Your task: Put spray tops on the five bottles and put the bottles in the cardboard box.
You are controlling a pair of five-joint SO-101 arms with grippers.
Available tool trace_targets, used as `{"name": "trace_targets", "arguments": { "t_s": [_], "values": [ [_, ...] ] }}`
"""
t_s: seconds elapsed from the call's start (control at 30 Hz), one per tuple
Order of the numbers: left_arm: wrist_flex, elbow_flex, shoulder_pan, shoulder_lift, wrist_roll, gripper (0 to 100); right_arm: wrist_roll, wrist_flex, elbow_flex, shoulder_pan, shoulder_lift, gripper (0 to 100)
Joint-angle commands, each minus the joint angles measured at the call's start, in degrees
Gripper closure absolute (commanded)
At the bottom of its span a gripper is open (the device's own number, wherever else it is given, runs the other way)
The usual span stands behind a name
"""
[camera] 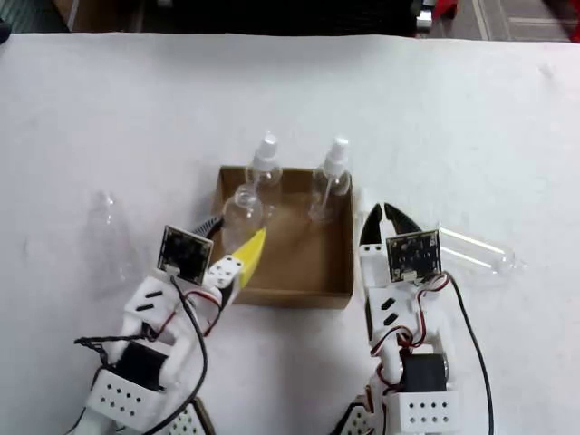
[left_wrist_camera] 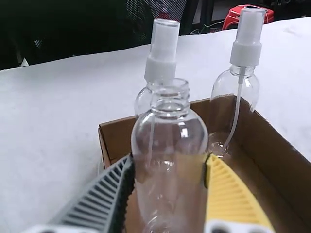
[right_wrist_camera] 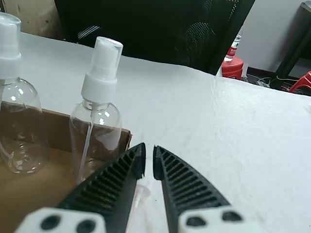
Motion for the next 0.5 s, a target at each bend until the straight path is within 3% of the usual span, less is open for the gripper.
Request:
{"name": "trace_targets", "arguments": {
  "t_s": [0.0,0.2,0.47],
  "values": [
    [2.55,-0.26,0.75,-1.19,0.44,93,0.7,-0.04,1.32,-0.31,-0.48,98.3],
    [6.86,-0.26,0.75,-1.36,0.97,84,0.79,-0.04,1.32,-0.4,-0.48,98.3],
    [8.0,-0.35,0.75,-1.36,1.85,83,0.79,-0.04,1.32,-0.4,-0.48,98.3]
  ]
}}
